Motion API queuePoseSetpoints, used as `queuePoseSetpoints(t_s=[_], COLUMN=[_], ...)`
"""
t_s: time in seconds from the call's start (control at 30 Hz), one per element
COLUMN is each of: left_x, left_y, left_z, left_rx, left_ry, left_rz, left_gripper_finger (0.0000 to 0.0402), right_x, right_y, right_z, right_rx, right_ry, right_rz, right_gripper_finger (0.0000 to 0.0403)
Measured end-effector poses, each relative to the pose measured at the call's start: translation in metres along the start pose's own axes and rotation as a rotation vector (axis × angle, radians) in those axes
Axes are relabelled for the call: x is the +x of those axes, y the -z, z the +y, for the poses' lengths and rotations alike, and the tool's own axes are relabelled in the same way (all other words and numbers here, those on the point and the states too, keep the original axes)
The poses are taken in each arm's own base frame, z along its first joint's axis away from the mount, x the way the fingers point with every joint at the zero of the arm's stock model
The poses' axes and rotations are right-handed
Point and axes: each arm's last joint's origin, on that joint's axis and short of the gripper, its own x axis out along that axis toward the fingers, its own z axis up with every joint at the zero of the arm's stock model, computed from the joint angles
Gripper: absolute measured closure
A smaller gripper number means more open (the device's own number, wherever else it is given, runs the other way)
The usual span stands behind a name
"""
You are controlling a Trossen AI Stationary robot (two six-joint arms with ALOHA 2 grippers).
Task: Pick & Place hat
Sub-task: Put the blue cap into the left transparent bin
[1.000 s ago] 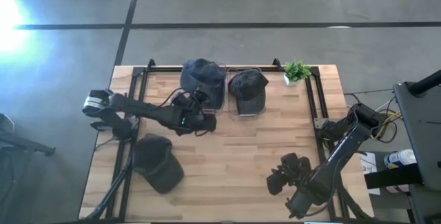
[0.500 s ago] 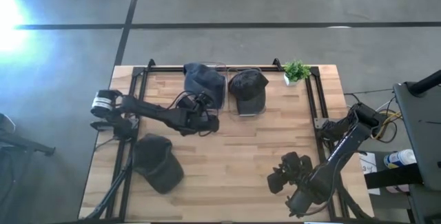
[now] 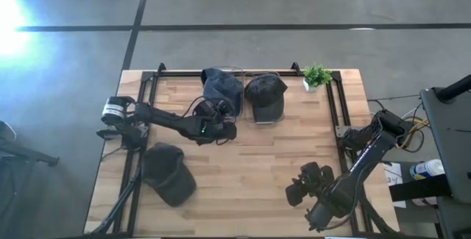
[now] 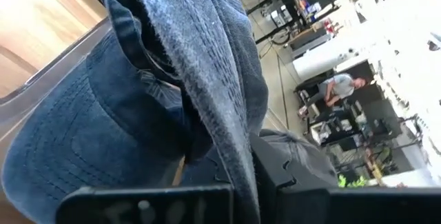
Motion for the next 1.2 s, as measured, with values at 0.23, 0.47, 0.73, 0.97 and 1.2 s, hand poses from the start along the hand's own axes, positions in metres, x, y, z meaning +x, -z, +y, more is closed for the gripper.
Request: queuePoseSetpoints(t_s=[0.23, 0.47, 0.73, 0.97, 1.2], left_x=[-0.001, -0.014, -0.035, -0.046, -0.077], left_y=[0.003, -0.003, -0.011, -0.006, -0.003], left_z=[0.001, 0.0, -0.008, -0.006, -0.002], left_rx=[0.074, 0.131, 0.247, 0.303, 0.356], left_ry=[-0.039, -0.041, -0.012, -0.02, 0.015], left_rz=[0.12, 0.144, 0.252, 0.403, 0.521], left_gripper_finger=[0.0357, 0.0302, 0.0281, 0.0282, 0.0282], right_x=[0.001, 0.001, 0.002, 0.002, 0.002], right_y=[0.0, 0.0, -0.001, -0.001, -0.001], right_z=[-0.001, -0.002, -0.004, -0.004, -0.004], right_rx=[-0.004, -0.007, -0.02, -0.02, -0.021], right_ry=[0.005, 0.008, 0.025, 0.025, 0.025], right_rz=[-0.003, -0.005, -0.015, -0.016, -0.015], right_gripper_finger=[0.0273, 0.0273, 0.0273, 0.0273, 0.0273])
